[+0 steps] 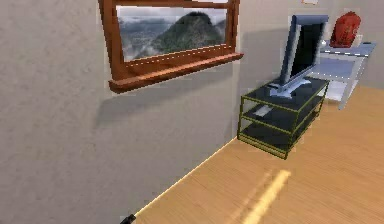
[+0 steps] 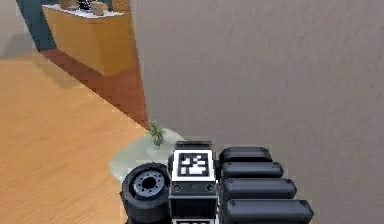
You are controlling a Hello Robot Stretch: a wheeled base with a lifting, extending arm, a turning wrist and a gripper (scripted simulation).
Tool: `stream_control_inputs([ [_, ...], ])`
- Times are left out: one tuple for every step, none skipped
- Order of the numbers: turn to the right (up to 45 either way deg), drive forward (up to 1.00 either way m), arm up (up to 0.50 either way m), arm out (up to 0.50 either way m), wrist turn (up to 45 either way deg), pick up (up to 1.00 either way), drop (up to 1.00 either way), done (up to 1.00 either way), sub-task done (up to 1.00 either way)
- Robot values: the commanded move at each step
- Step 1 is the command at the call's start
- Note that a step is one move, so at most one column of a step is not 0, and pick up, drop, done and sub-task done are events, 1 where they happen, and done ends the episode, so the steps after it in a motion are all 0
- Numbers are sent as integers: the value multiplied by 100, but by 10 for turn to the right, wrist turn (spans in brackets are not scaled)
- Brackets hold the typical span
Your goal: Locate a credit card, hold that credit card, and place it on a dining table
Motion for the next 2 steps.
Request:
stream_control_inputs([
  [-150, 0, 0, 0, 0, 0, 0, 0, 0],
  [0, 50, 0, 0, 0, 0, 0, 0, 0],
])
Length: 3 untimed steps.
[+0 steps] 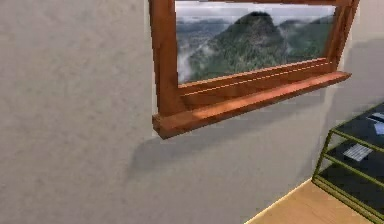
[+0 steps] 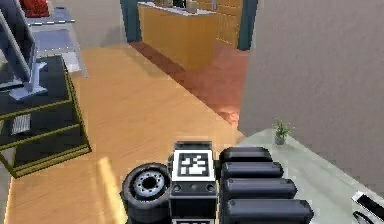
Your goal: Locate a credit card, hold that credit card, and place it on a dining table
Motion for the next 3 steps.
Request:
stream_control_inputs([
  [450, 0, 0, 0, 0, 0, 0, 0, 0],
  [330, 0, 0, 0, 0, 0, 0, 0, 0],
  [0, 100, 0, 0, 0, 0, 0, 0, 0],
])
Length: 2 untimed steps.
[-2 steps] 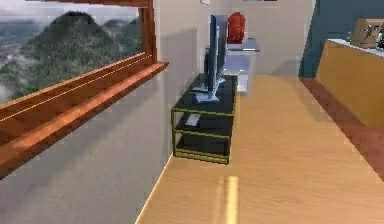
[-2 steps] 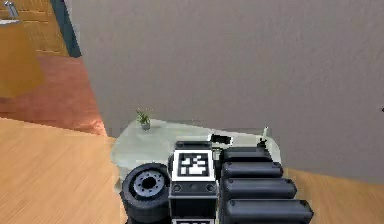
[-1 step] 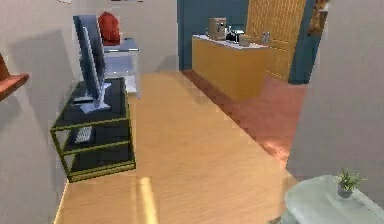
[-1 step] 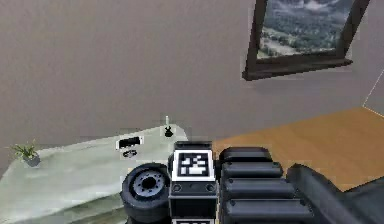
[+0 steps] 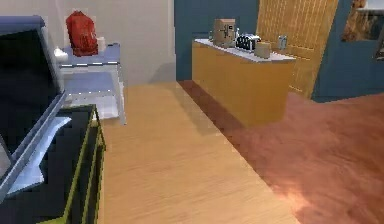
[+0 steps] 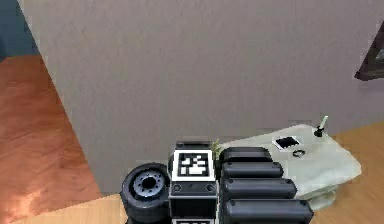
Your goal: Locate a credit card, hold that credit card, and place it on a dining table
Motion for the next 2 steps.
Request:
stream_control_inputs([
  [30, 0, 0, 0, 0, 0, 0, 0, 0],
  [0, 60, 0, 0, 0, 0, 0, 0, 0],
])
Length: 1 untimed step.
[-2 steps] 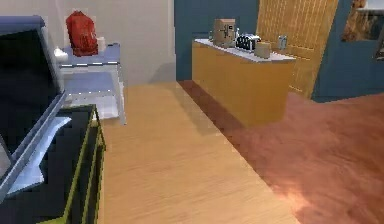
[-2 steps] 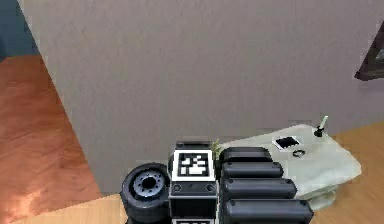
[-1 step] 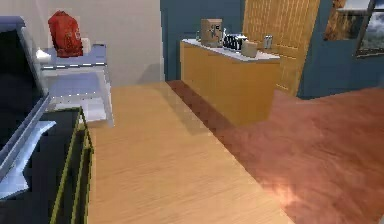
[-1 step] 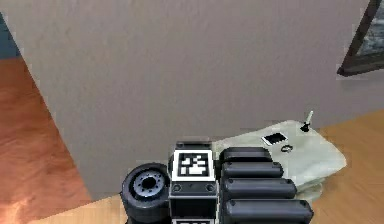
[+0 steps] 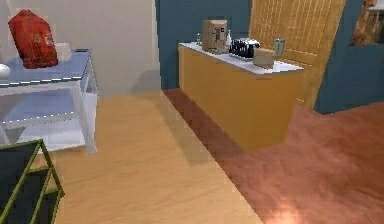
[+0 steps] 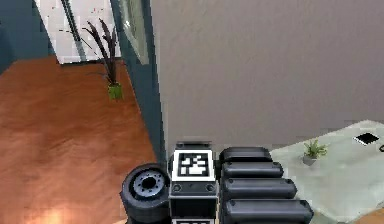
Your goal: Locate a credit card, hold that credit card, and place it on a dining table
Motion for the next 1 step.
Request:
stream_control_inputs([
  [-90, 0, 0, 0, 0, 0, 0, 0, 0],
])
